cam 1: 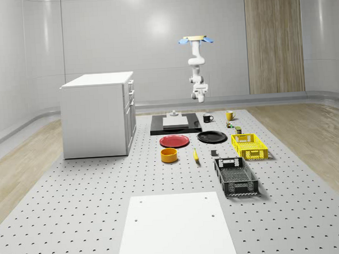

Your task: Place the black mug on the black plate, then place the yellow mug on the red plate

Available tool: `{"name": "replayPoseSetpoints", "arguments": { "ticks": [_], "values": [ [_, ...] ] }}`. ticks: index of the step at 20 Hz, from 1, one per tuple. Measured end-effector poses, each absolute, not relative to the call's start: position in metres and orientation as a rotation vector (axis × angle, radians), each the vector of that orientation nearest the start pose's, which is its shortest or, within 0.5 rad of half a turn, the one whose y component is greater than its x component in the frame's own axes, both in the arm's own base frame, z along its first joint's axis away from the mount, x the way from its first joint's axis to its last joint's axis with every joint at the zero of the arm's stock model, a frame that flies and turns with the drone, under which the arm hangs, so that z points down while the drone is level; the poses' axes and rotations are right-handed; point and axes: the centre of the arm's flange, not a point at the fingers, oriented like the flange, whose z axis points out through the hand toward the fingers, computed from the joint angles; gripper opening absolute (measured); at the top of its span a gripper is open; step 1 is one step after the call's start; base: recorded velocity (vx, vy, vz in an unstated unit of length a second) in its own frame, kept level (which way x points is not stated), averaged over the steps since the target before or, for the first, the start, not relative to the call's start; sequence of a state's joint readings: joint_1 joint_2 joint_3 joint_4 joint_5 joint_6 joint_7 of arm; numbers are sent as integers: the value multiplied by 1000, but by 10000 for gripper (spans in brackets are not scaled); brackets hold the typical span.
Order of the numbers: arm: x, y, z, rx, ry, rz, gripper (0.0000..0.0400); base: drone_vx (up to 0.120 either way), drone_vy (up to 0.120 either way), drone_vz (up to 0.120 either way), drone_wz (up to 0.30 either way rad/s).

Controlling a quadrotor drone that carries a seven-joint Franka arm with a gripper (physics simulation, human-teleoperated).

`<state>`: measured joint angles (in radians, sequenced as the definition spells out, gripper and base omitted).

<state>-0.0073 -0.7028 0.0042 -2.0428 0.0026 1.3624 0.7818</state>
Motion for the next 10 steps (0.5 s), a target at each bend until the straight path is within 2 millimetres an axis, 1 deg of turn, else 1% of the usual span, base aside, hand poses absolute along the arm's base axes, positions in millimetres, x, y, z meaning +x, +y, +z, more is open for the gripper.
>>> {"name": "replayPoseSetpoints", "arguments": {
  "ticks": [2, 3, 10],
  "values": [
    [304, 0, 691, -2894, 1199, -35, 400, 120, -120, 0, 0],
    [304, 0, 691, -2894, 1199, -36, 400, 120, -40, 0, 0],
    [303, 0, 691, -2893, 1198, -44, 400, 120, 0, 0, 0]
  ]
}}
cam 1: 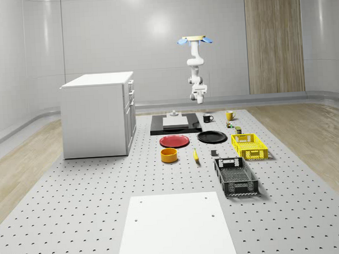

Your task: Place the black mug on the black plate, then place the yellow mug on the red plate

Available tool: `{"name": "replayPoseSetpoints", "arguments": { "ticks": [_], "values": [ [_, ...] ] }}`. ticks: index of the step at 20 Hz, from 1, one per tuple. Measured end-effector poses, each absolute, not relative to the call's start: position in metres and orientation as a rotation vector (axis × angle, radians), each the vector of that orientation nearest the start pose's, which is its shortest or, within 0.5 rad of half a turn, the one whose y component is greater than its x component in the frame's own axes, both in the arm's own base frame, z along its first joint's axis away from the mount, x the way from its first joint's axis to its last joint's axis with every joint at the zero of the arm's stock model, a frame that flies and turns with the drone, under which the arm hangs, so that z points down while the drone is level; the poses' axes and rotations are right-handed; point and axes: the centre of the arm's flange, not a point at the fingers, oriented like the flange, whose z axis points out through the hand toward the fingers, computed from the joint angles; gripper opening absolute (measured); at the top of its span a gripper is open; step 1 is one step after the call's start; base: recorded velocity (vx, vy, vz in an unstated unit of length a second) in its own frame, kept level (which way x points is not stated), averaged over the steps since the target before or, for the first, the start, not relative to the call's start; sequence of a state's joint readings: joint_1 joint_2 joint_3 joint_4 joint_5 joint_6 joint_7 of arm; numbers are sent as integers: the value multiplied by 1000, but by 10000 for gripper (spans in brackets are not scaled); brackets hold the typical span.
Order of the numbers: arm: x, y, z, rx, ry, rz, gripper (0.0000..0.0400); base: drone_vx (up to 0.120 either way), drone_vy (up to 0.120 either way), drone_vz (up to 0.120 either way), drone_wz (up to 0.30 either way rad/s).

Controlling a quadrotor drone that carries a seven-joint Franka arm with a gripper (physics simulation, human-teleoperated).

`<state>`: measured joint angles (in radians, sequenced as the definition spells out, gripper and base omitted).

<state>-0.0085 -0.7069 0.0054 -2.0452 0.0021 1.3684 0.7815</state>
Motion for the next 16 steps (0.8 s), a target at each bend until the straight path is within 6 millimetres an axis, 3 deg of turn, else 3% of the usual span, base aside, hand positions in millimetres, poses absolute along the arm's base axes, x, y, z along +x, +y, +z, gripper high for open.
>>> {"name": "replayPoseSetpoints", "arguments": {
  "ticks": [12, 16],
  "values": [
    [302, 1, 691, -2898, 1201, -64, 400, 120, 0, 0, 0],
    [302, 2, 691, -2907, 1204, -76, 400, 10, 0, -10, 0]
  ]
}}
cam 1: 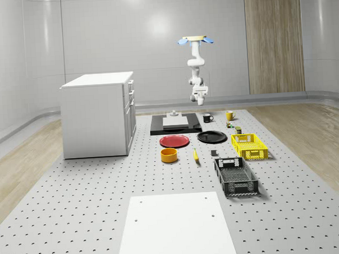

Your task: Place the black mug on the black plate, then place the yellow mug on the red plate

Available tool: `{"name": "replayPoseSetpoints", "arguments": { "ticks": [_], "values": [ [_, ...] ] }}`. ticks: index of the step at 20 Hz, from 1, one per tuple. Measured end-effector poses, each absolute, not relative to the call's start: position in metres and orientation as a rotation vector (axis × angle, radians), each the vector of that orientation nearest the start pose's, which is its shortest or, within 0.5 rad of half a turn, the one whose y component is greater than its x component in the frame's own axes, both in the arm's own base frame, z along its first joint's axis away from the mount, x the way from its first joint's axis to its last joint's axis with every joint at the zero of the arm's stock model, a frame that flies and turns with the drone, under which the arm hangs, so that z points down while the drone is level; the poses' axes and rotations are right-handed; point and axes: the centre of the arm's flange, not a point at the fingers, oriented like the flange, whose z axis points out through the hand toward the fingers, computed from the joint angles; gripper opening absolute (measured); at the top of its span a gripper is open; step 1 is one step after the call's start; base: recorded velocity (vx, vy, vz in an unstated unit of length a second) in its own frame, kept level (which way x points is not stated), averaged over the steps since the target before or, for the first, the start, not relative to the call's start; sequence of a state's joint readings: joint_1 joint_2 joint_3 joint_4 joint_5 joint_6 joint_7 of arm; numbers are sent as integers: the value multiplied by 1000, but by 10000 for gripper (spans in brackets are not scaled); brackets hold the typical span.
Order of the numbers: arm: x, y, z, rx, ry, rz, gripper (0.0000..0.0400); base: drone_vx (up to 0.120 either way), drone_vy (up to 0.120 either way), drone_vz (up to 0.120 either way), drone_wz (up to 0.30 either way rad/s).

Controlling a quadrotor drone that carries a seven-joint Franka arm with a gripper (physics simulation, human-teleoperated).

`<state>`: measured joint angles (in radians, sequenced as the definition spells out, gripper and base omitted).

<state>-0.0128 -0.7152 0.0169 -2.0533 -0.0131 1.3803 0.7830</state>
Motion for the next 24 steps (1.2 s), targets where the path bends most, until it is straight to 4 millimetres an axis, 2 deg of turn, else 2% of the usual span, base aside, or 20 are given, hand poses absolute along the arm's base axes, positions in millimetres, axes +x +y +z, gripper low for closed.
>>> {"name": "replayPoseSetpoints", "arguments": {
  "ticks": [10, 16, 20, 22, 24],
  "values": [
    [301, 13, 690, -2992, 1241, -155, 400, 0, 0, -120, 0],
    [301, 35, 685, -3172, 1317, -322, 400, 0, 0, -120, 0],
    [301, 63, 669, -3416, 1423, -598, 400, 0, 0, -120, 0],
    [302, 79, 651, -3581, 1495, -843, 400, 0, 0, -120, 0],
    [303, 93, 625, -3752, 1571, -1202, 400, 0, 0, -120, 0]
  ]
}}
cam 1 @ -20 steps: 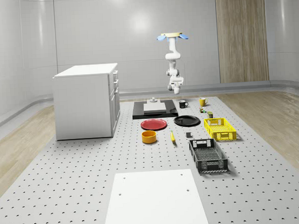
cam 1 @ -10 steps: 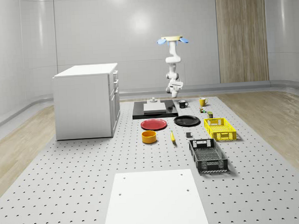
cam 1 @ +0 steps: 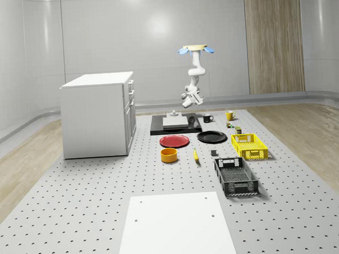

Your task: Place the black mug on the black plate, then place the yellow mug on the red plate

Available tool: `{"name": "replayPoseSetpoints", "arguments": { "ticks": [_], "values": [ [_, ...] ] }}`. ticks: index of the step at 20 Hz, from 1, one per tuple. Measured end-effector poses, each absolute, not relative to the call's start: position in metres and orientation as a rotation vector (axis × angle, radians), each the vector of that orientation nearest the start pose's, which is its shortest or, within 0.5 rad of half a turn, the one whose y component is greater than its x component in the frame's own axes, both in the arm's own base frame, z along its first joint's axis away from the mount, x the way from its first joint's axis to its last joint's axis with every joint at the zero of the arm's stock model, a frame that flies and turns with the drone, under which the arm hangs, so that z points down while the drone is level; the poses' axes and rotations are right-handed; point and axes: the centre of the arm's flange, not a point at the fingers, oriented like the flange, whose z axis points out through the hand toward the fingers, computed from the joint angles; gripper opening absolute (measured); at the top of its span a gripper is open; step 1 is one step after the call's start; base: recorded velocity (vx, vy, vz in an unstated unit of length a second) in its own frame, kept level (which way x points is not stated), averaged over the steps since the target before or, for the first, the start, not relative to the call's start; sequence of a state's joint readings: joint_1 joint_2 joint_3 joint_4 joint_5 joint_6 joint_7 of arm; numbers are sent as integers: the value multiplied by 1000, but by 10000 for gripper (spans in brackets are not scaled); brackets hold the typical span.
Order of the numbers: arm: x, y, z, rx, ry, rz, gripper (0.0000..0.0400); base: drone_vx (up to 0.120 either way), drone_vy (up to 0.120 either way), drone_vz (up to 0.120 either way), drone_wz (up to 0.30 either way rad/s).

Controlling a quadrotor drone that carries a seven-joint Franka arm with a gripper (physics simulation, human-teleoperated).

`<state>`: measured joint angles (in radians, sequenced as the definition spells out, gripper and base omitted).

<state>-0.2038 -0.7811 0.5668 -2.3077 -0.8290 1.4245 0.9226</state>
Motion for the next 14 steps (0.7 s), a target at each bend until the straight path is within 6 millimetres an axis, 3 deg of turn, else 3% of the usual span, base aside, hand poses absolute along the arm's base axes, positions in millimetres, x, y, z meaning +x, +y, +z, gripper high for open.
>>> {"name": "replayPoseSetpoints", "arguments": {
  "ticks": [3, 7, 10, 14],
  "values": [
    [304, 97, 574, 1323, -560, 689, 400, 13, 0, -120, 0],
    [306, 69, 521, 741, -321, 764, 400, 120, 0, -120, 0],
    [307, 45, 503, 446, -198, 781, 400, 120, 0, -120, 0],
    [307, 22, 494, 219, -100, 786, 400, 120, 0, -120, 0]
  ]
}}
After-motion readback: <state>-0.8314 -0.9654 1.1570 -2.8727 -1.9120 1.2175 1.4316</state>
